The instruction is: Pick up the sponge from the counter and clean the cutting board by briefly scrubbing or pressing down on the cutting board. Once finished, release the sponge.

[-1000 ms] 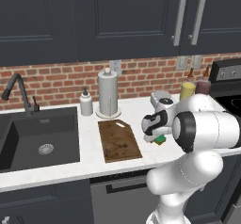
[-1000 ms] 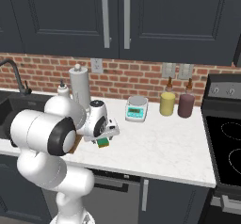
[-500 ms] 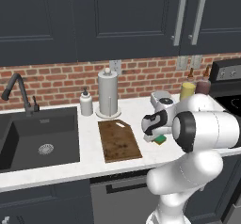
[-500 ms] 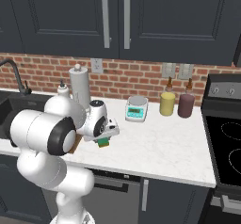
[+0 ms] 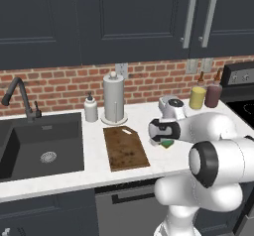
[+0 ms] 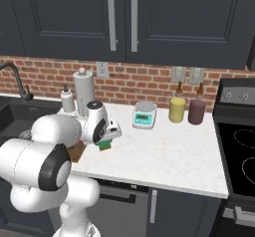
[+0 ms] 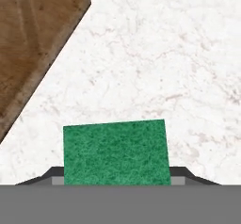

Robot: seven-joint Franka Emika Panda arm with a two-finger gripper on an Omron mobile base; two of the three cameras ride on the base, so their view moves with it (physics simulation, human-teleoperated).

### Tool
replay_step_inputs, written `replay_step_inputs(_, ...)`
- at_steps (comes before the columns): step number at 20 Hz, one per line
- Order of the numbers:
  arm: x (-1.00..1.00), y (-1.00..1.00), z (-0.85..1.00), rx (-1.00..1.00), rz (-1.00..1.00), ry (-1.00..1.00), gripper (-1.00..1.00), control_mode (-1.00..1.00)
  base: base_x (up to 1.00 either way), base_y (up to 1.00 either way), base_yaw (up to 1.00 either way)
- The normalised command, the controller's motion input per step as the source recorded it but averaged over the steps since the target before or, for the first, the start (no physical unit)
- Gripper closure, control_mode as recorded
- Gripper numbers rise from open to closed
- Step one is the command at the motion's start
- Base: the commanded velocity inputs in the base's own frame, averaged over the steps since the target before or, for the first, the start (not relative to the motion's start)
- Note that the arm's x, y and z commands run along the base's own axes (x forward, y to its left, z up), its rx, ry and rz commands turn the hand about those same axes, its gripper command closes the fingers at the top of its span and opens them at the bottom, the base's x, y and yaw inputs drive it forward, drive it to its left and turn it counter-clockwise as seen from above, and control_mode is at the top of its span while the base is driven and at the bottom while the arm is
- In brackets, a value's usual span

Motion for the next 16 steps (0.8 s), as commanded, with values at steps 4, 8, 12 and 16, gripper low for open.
replay_step_inputs(4,-0.07,0.55,0.45,0.00,-0.09,0.00,1.00,-1.00,0.00,0.00,0.00)
replay_step_inputs(8,-0.20,0.53,0.24,0.01,-0.20,0.00,1.00,-1.00,0.00,0.00,0.00)
replay_step_inputs(12,-0.11,0.38,0.26,0.06,-0.25,0.05,1.00,-1.00,0.00,0.00,0.00)
replay_step_inputs(16,-0.15,0.31,0.24,0.08,-0.24,0.06,1.00,-1.00,0.00,0.00,0.00)
